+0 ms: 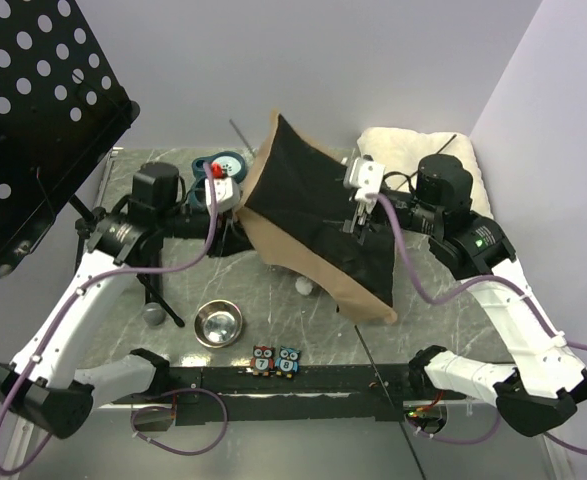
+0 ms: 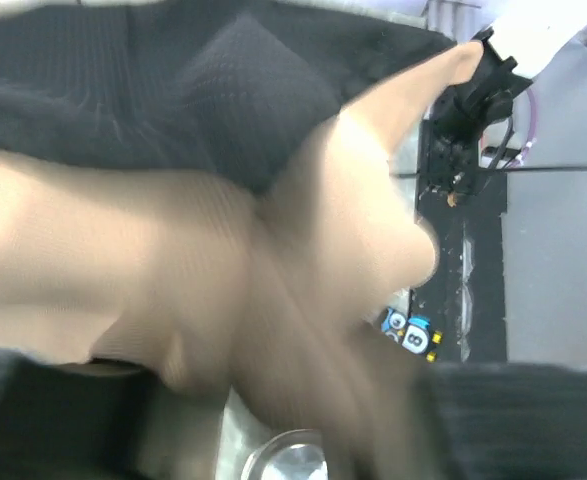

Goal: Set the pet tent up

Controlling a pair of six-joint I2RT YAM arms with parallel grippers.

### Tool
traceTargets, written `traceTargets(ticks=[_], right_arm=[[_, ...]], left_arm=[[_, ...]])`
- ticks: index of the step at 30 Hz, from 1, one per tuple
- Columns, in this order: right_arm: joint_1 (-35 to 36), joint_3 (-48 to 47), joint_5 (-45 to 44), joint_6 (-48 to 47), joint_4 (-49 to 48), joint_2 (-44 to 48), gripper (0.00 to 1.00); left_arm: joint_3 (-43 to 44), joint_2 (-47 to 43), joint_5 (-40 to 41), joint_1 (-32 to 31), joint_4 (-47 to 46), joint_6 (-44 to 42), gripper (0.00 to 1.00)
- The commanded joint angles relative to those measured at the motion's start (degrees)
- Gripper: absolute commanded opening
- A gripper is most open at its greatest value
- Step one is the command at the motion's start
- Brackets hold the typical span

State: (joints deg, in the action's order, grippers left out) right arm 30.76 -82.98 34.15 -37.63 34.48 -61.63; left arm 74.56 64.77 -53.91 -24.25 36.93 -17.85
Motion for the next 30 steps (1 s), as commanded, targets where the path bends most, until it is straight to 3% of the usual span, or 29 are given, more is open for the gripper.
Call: traceTargets(ticks=[1, 4, 9, 12, 18, 27, 30], right_arm=[[-4.30, 2.38, 3.20, 11.95, -1.70, 1.24, 0.85], [-7.90, 3.35, 4.25, 14.94, -1.17, 1.51, 0.86], [-13.53, 6.07, 6.36, 21.62, -1.78, 1.68, 0.87], [-16.43, 7.65, 6.28, 25.49, -2.84, 1.60, 0.87], [-23.19, 8.80, 4.88, 33.57, -3.46, 0.19, 0.86], [-36.64, 13.10, 0.13, 41.84, -5.91, -4.55, 0.81], [-40.86, 13.46, 3.46, 43.60, -8.11, -9.02, 0.78]], left_arm=[[-4.08, -2.63, 5.04, 2.09, -0.40, -2.17, 0.50], [-3.38, -4.65, 6.88, 4.82, 11.89, -10.69, 0.61], [-3.46, -7.73, 16.53, 7.20, 26.78, -20.81, 0.99], [-4.25, -9.13, 21.20, 7.99, 30.21, -22.23, 1.00], [-0.75, -8.18, 26.49, 7.99, 27.59, -17.32, 1.00], [5.32, 0.17, 19.20, 7.99, 21.18, -11.69, 1.00], [6.03, 2.11, 15.78, 7.90, 18.01, -9.49, 1.00]])
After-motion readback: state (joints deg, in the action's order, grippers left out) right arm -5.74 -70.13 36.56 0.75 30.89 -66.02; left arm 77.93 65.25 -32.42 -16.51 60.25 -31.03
